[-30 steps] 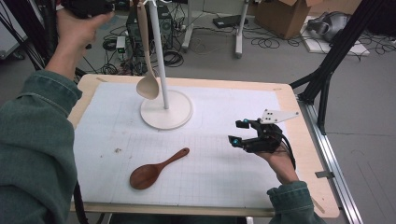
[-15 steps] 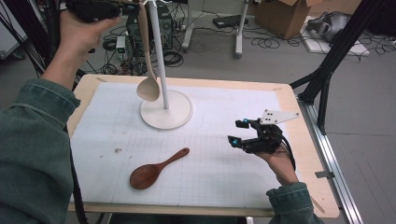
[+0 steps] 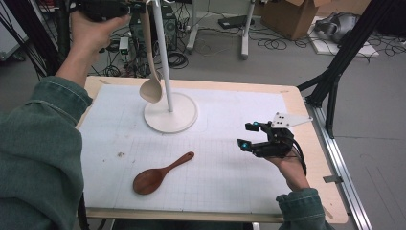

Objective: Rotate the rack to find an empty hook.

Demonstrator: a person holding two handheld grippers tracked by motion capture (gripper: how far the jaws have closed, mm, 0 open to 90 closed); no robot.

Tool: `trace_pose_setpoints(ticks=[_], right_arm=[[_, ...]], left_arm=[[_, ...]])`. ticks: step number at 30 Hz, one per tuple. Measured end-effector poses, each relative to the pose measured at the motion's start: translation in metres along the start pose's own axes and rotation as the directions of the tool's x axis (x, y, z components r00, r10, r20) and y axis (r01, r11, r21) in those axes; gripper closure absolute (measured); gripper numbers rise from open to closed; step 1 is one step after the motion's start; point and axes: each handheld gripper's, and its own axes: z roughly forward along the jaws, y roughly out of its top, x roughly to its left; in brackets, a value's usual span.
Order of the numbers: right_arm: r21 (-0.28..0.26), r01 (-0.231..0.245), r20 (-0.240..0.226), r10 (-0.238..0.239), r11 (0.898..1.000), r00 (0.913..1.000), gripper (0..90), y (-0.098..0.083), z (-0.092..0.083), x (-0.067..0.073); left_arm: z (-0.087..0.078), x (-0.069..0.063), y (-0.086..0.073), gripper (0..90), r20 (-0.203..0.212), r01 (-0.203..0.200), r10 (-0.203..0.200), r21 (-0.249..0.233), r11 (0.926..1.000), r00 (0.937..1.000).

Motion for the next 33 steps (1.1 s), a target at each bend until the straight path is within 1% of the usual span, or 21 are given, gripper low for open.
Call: trace_pose_setpoints(ticks=[1, 3, 5, 8, 10, 12, 14, 16, 22, 24, 27, 30, 33], right_arm=[[0.001, 0.0, 0.0, 0.0, 1.0, 1.0, 28.1, 0.0, 0.0, 0.0], [0.001, 0.005, 0.002, -0.005, 1.0, 1.0, 28.1, 0.0, -0.001, 0.0], [0.001, 0.002, 0.002, -0.002, 1.0, 1.0, 28.1, 0.0, -0.001, -0.001], [0.003, -0.002, 0.004, 0.002, 1.0, 1.0, 28.1, -0.001, 0.0, -0.001], [0.003, 0.001, 0.004, -0.001, 1.0, 1.0, 28.1, 0.0, 0.001, -0.001], [0.01, -0.002, 0.007, 0.002, 1.0, 1.0, 28.1, -0.001, 0.003, -0.001], [0.02, 0.006, 0.012, -0.006, 1.0, 0.9999, 28.1, -0.001, 0.004, -0.001], [0.026, 0.004, 0.014, -0.004, 1.0, 0.9999, 28.1, -0.001, 0.005, 0.0], [0.035, 0.001, 0.012, -0.001, 0.999, 0.9999, 28.1, 0.0, 0.006, 0.001], [0.042, 0.002, 0.009, -0.002, 0.999, 1.0, 28.1, 0.0, 0.008, 0.002], [0.052, 0.003, 0.013, -0.004, 0.999, 0.9999, 28.1, 0.0, 0.009, 0.003], [0.05, 0.005, 0.019, -0.006, 0.999, 0.9998, 28.0, 0.0, 0.01, 0.003], [0.062, 0.003, 0.016, -0.004, 0.998, 0.9999, 28.0, 0.0, 0.014, 0.004]], left_arm=[[-0.001, 0.001, 0.0, 87.4, -0.004, 0.0, 0.0, 0.0, 1.0, 1.0], [-0.003, 0.003, 0.0, 87.0, 0.003, -0.003, 0.003, 0.001, 1.0, 1.0], [-0.006, 0.002, 0.0, 86.3, 0.008, -0.008, 0.008, 0.003, 1.0, 0.9999], [-0.009, -0.002, 0.001, 84.9, 0.017, -0.029, 0.028, 0.013, 0.9995, 0.9995], [-0.011, -0.004, 0.001, 82.5, 0.016, -0.047, 0.047, 0.025, 0.9986, 0.9988], [-0.014, -0.005, 0.001, 80.3, 0.029, -0.065, 0.064, 0.032, 0.9974, 0.9975], [-0.018, -0.006, 0.0, 76.9, 0.039, -0.073, 0.072, 0.032, 0.9968, 0.9967], [-0.022, -0.006, -0.004, 75.1, 0.046, -0.078, 0.077, 0.02, 0.9968, 0.996], [-0.033, -0.006, -0.026, 68.0, 0.051, -0.075, 0.074, 0.027, 0.9968, 0.996], [-0.036, -0.006, -0.036, 64.8, 0.055, -0.073, 0.071, 0.042, 0.9964, 0.996], [-0.04, -0.006, -0.048, 63.6, 0.057, -0.08, 0.076, 0.061, 0.995, 0.9954], [-0.045, -0.007, -0.059, 61.6, 0.062, -0.082, 0.078, 0.07, 0.9942, 0.995], [-0.049, -0.01, -0.07, 59.1, 0.071, -0.088, 0.082, 0.073, 0.9935, 0.994]])
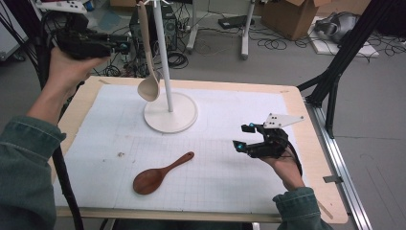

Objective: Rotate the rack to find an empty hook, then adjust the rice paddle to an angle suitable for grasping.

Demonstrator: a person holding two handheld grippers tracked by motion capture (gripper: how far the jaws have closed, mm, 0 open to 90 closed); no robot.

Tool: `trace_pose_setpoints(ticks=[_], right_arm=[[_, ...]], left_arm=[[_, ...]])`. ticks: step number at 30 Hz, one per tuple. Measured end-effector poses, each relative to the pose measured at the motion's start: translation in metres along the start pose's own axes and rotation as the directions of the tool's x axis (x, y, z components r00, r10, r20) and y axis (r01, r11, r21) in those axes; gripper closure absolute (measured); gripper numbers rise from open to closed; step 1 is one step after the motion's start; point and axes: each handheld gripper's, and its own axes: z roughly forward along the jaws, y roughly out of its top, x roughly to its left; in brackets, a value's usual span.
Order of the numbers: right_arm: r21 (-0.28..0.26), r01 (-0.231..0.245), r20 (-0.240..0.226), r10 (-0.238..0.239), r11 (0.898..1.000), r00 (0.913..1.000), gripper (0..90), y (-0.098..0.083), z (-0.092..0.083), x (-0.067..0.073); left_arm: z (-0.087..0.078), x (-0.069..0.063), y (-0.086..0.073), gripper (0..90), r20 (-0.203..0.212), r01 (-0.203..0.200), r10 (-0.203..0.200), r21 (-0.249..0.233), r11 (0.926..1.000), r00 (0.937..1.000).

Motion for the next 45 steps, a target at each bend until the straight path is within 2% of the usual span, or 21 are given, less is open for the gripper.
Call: trace_pose_setpoints(ticks=[8, 18, 24, 27, 32, 37, 41, 45], right_arm=[[0.022, 0.014, -0.008, -0.014, 1.0, 0.9999, 28.0, 0.001, 0.008, 0.002], [0.036, 0.024, 0.001, -0.024, 0.999, 0.9997, 27.3, 0.001, 0.012, 0.006], [0.056, 0.019, -0.001, -0.019, 0.998, 0.9998, 27.3, 0.0, 0.015, 0.008], [0.052, 0.019, -0.005, -0.018, 0.998, 0.9998, 27.2, 0.0, 0.016, 0.012], [0.051, 0.032, -0.011, -0.032, 0.998, 0.9994, 27.2, -0.006, 0.016, 0.018], [0.055, 0.02, -0.007, -0.02, 0.998, 0.9998, 27.2, -0.014, 0.016, 0.021], [0.057, 0.013, -0.001, -0.013, 0.998, 0.9999, 27.2, -0.019, 0.017, 0.021], [0.064, 0.007, -0.001, -0.007, 0.998, 1.0, 27.1, -0.021, 0.019, 0.021]], left_arm=[[-0.006, -0.007, -0.034, 50.7, 0.009, -0.002, 0.002, 0.005, 1.0, 1.0], [-0.001, -0.01, -0.072, 47.7, 0.036, 0.012, -0.014, 0.035, 0.9993, 0.9992], [0.001, -0.016, -0.091, 46.8, 0.041, 0.012, -0.014, 0.033, 0.9994, 0.9991], [0.002, -0.021, -0.102, 46.6, 0.047, 0.028, -0.029, 0.031, 0.9991, 0.9985], [0.008, -0.036, -0.12, 46.5, 0.062, 0.015, -0.017, 0.04, 0.9991, 0.9979], [0.016, -0.046, -0.136, 46.5, 0.078, -0.002, -0.003, 0.062, 0.9981, 0.9969], [0.022, -0.054, -0.149, 46.6, 0.081, -0.002, -0.003, 0.064, 0.9979, 0.9967], [0.028, -0.061, -0.162, 47.0, 0.093, -0.005, -0.003, 0.086, 0.9962, 0.9956]])
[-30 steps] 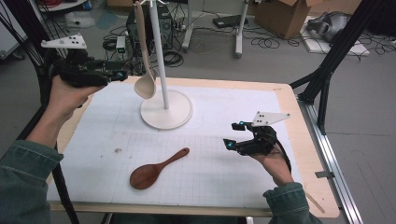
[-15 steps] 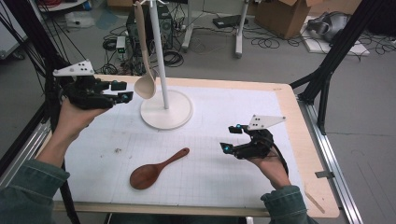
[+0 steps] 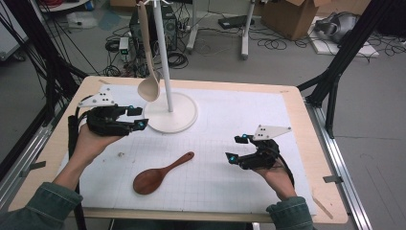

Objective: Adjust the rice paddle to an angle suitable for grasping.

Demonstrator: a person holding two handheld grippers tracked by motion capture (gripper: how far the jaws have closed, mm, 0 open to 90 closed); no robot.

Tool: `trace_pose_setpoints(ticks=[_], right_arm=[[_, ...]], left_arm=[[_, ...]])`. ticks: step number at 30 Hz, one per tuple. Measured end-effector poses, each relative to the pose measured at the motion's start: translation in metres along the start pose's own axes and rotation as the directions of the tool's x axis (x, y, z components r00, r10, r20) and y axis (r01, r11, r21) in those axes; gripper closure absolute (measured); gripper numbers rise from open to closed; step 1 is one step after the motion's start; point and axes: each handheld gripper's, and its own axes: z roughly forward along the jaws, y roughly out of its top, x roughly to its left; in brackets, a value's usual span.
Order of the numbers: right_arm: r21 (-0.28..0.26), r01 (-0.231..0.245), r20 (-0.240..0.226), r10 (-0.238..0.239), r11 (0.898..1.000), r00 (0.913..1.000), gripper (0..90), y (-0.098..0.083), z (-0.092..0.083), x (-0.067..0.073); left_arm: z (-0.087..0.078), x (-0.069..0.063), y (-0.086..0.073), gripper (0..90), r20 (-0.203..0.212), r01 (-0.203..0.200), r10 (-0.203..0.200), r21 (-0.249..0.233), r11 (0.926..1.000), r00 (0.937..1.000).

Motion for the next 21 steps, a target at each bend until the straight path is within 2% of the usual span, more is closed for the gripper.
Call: trace_pose_setpoints(ticks=[7, 12, 14, 21], right_arm=[[0.003, 0.006, 0.001, -0.006, 1.0, 1.0, 27.1, -0.002, 0.002, 0.002], [0.002, 0.003, 0.001, -0.003, 1.0, 1.0, 27.1, -0.003, 0.003, 0.004], [0.004, 0.009, 0.001, -0.009, 1.0, 1.0, 27.1, -0.004, 0.004, 0.004], [0.011, 0.012, 0.0, -0.012, 1.0, 0.9999, 27.1, -0.004, 0.006, 0.005]], left_arm=[[0.012, -0.014, -0.02, 48.5, -0.004, -0.026, 0.026, 0.026, 0.9993, 0.9997], [0.022, -0.019, -0.034, 48.9, 0.007, -0.006, 0.006, 0.043, 0.9991, 1.0], [0.026, -0.021, -0.038, 49.4, 0.006, -0.014, 0.013, 0.052, 0.9985, 0.9999], [0.039, -0.029, -0.046, 51.4, 0.044, -0.018, 0.014, 0.081, 0.9966, 0.9989]])
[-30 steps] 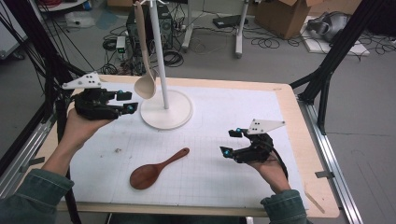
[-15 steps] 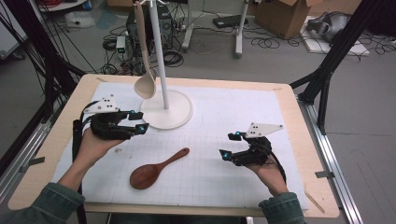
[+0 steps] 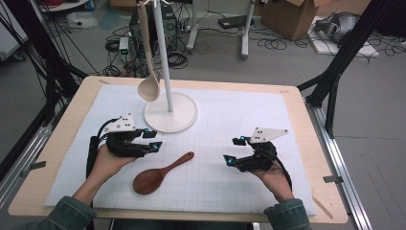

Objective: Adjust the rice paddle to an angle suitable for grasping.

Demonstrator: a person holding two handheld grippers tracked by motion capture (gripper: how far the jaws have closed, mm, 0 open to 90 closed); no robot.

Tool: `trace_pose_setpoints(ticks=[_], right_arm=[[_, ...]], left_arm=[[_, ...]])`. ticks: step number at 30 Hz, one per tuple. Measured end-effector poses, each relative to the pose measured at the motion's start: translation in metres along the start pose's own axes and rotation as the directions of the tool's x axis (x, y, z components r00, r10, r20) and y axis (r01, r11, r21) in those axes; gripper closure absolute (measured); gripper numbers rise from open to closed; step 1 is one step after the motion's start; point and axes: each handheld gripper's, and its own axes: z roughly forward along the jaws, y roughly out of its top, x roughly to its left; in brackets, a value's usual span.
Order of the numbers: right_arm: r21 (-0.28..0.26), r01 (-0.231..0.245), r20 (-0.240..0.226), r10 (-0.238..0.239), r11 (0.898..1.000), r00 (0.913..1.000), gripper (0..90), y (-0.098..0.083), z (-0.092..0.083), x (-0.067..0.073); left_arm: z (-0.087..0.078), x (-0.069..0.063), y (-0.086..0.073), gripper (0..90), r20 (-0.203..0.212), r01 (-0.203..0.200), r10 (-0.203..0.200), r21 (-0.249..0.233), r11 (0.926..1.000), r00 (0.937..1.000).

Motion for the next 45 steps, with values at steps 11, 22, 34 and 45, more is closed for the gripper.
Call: trace_pose_setpoints(ticks=[11, 22, 34, 45], right_arm=[[0.007, -0.002, 0.001, 0.002, 1.0, 1.0, 27.0, -0.002, 0.003, 0.0], [0.017, -0.003, -0.001, 0.003, 1.0, 1.0, 27.0, -0.004, 0.005, 0.001], [0.02, -0.002, -0.005, 0.002, 1.0, 1.0, 27.0, -0.005, 0.007, 0.002], [0.021, 0.006, -0.005, -0.005, 1.0, 1.0, 27.0, -0.004, 0.011, 0.003]], left_arm=[[0.022, -0.008, -0.01, 53.7, 0.018, -0.013, 0.012, 0.056, 0.9983, 0.9998], [0.046, -0.013, -0.025, 56.9, 0.022, -0.01, 0.007, 0.137, 0.9906, 0.9997], [0.064, -0.018, -0.035, 60.3, 0.047, -0.016, 0.006, 0.213, 0.977, 0.9989], [0.072, -0.022, -0.038, 64.9, 0.053, -0.025, 0.012, 0.255, 0.9666, 0.9985]])
